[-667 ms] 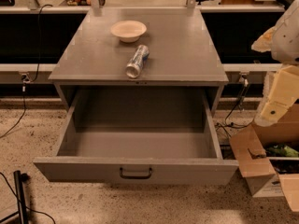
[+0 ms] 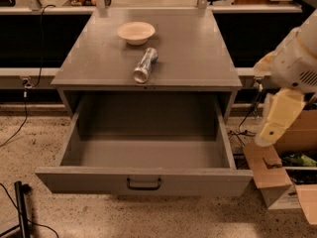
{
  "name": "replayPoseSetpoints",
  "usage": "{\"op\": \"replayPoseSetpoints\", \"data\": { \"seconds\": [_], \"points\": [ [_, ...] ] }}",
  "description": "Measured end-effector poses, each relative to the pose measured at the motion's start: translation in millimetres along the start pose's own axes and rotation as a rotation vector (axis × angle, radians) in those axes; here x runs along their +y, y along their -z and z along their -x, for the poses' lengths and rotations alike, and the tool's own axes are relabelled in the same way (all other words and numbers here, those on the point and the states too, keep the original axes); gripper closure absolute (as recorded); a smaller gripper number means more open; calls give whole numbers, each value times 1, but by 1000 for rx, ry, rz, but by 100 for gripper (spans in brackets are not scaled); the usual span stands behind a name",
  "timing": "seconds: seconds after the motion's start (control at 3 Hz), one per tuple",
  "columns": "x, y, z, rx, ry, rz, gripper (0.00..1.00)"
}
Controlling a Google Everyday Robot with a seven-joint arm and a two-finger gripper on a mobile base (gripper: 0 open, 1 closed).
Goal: Close top drawer
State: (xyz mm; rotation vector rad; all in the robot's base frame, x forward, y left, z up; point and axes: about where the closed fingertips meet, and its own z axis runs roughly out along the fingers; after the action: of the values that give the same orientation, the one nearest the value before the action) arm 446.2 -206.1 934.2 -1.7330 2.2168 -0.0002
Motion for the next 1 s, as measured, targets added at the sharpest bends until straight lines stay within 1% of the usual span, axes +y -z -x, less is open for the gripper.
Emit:
{"op": "replayPoseSetpoints", "data": {
  "seconds": [0.33, 0.67, 1.0],
  "points": [
    [13, -54, 3, -95, 6, 36, 0],
    [33, -82, 5, -188, 9, 51, 18],
    [67, -118, 10, -277, 37, 99, 47]
  ]
}}
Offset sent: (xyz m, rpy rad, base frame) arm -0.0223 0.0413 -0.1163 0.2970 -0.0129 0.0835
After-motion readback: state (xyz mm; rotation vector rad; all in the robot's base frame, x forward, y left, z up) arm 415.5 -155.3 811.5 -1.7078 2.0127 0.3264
